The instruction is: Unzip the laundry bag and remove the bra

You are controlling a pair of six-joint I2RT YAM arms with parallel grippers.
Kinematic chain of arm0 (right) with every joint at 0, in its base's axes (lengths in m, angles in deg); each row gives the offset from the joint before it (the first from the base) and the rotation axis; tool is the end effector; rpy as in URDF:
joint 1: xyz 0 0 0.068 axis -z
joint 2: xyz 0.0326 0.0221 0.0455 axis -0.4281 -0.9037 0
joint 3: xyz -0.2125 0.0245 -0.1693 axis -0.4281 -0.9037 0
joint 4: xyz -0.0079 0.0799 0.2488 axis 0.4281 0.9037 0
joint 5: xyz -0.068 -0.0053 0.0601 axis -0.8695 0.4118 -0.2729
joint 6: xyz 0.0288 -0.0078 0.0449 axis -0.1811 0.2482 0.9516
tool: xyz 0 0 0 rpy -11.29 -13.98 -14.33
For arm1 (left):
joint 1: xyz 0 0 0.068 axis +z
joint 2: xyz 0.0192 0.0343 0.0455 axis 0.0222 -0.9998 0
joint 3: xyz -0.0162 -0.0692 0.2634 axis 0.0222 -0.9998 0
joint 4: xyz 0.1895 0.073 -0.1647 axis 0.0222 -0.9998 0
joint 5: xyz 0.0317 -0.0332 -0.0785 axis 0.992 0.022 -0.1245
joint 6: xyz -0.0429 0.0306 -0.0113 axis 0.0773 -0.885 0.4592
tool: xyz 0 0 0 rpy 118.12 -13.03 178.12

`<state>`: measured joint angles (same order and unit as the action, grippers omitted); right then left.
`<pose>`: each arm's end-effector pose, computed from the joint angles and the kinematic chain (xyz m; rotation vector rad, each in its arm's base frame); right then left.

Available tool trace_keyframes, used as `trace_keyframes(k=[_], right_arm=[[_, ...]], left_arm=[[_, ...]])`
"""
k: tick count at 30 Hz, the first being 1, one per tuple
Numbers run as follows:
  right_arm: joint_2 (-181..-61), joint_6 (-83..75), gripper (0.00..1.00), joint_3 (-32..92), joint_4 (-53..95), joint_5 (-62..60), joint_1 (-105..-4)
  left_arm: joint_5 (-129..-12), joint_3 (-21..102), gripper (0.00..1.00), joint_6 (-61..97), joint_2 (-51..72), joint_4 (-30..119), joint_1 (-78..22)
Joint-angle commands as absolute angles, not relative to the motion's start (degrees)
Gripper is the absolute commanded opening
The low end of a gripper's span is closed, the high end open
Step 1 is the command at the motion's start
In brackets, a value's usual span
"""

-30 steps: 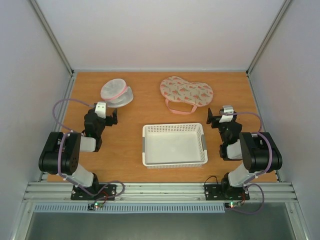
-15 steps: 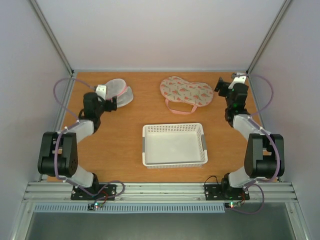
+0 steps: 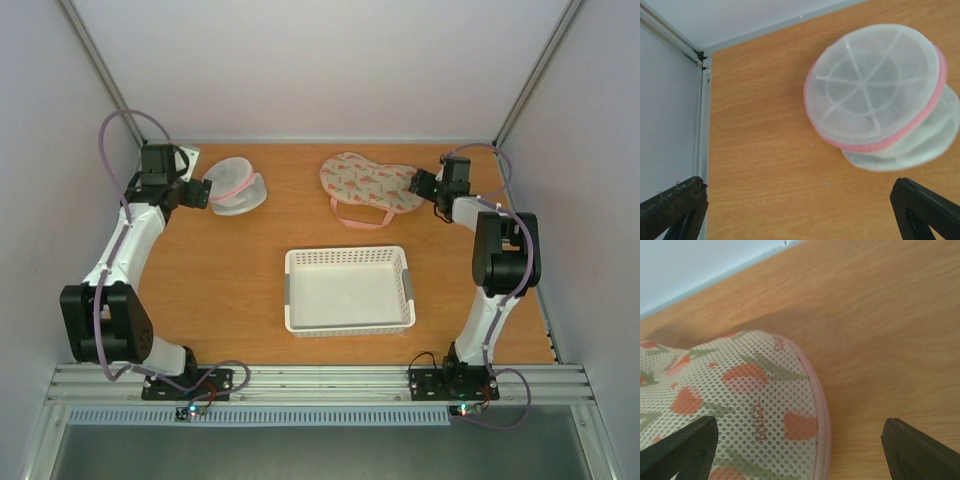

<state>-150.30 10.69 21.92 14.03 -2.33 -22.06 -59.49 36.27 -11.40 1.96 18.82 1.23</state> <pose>0.4201 -0.0203 0.1737 0.4181 2.1809 0.2939 0.3287 0.0161 0.2944 0.2815 2.2643 0.2470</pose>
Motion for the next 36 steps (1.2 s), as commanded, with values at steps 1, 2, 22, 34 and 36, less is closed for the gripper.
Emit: trace_keyframes(k=[1,2,22,34,36], right_arm=[[-153.62,15.43,0.91,27.21,15.77,2.79,-21.87],[-154.65,15.61,0.92,28.01,15.83,3.67,-21.83],[-159.05,10.9,0.06,30.75,11.82,19.99,-22.71],[-148.23,-19.3,0.01,31.34,11.62,32.9,-33.55],[-145.54,-21.67,0.01,29.32,6.56,35.92,-35.19]], left_arm=[[-59.15,42.58,0.99,-19.95,5.7,2.06,1.02],[-58.87,42.43,1.0,-21.43,6.43,1.43,1.03],[-78.23,64.82,0.99,-9.75,3.32,-24.64,0.93],[-87.94,67.4,0.99,-7.16,4.53,-18.67,-5.58],[-86.86,66.39,0.99,-7.9,4.48,-17.5,-5.66]])
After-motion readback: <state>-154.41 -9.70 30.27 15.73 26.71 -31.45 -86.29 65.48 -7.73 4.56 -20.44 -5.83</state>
